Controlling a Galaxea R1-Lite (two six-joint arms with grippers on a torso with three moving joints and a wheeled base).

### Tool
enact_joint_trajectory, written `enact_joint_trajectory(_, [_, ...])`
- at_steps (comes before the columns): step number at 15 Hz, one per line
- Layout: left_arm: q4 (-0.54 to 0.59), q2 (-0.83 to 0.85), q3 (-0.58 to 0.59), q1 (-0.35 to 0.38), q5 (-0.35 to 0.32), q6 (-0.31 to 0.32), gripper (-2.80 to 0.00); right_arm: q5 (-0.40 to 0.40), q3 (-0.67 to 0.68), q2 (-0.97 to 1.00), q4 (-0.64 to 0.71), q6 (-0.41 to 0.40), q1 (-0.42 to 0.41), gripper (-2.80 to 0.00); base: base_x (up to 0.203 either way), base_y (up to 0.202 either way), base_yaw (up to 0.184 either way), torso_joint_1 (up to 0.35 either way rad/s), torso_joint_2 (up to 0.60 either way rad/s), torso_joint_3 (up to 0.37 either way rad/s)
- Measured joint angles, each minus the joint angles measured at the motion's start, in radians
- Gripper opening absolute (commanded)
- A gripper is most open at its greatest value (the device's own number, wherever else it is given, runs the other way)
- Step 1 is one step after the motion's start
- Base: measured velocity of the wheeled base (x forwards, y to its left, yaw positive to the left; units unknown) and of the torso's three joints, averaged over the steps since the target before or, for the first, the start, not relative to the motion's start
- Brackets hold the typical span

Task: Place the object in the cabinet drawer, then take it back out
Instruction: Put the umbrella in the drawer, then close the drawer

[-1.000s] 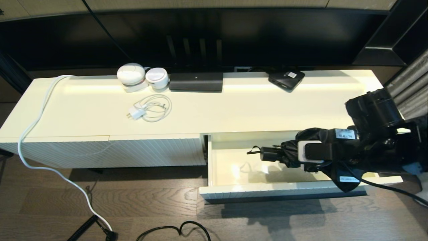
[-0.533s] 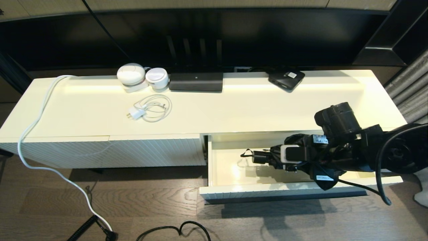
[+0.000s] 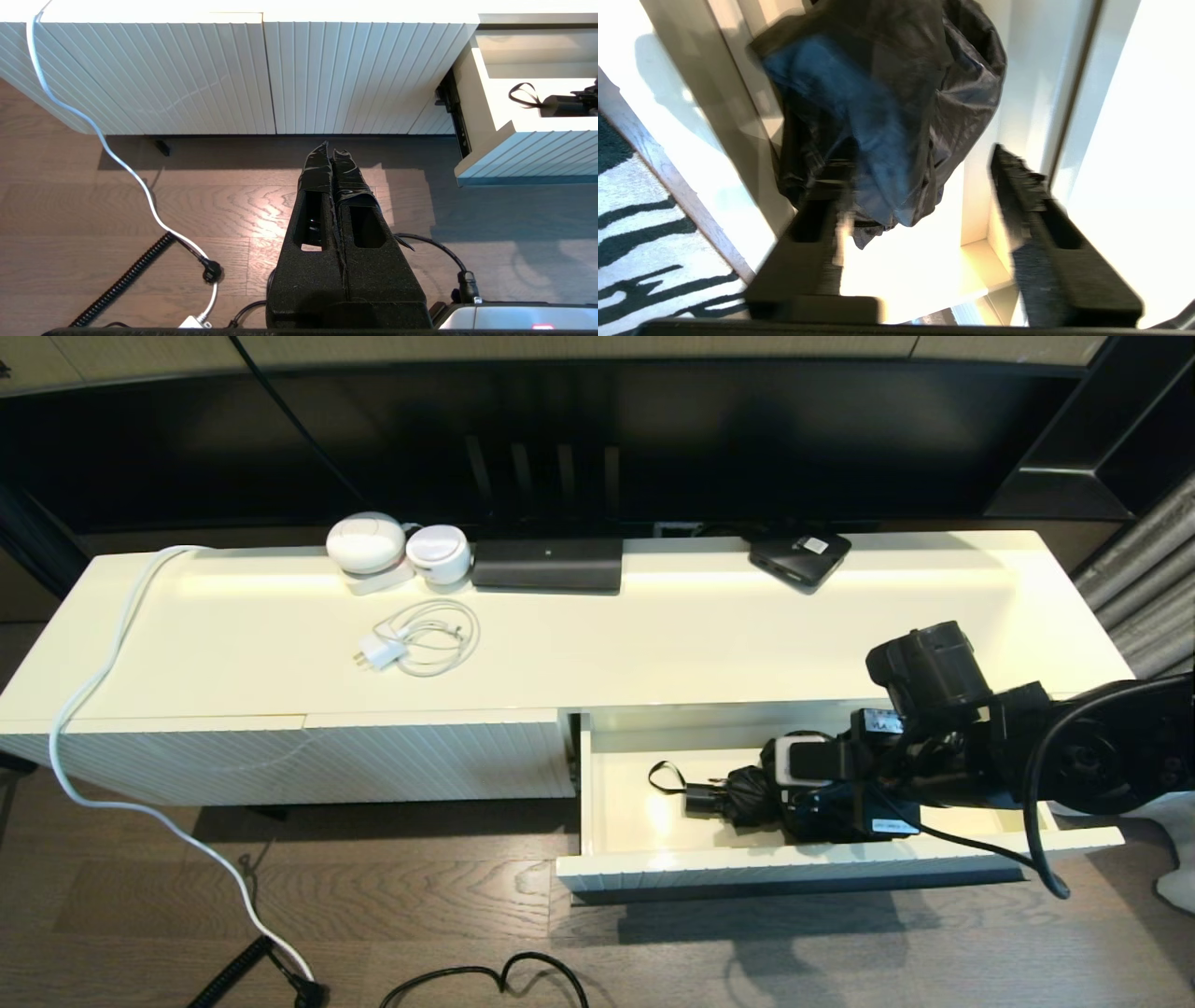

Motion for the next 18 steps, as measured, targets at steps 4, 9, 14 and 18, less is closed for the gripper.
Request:
enact_joint_trajectory(4, [0.000,0.000,0.000,0.000,0.000,0.000,-2.80,0.001,-0.008,-0.068,0.033,0.000,0.001,0.00,0.000,0.000,0.000,0.000,0.00,0.000])
enact_joint_trajectory(9, [0.001,0.000,0.000,0.000,0.000,0.000,-2.80,-0.002,-0.065,-0.308,0.240,0.005,0.018,0.00,0.000,0.000,0.000,0.000,0.00,0.000])
enact_joint_trajectory(14, [0.000,0.000,0.000,0.000,0.000,0.000,-2.80,-0.006,-0.043,-0.488,0.390,0.043,0.064,-2.80,0.000,0.000,0.000,0.000,0.00,0.000])
enact_joint_trajectory(18, [0.000,0.000,0.000,0.000,0.000,0.000,-2.80,0.001,0.083,-0.580,0.452,0.131,0.165,-2.80,0.000,0.000,0.000,0.000,0.00,0.000])
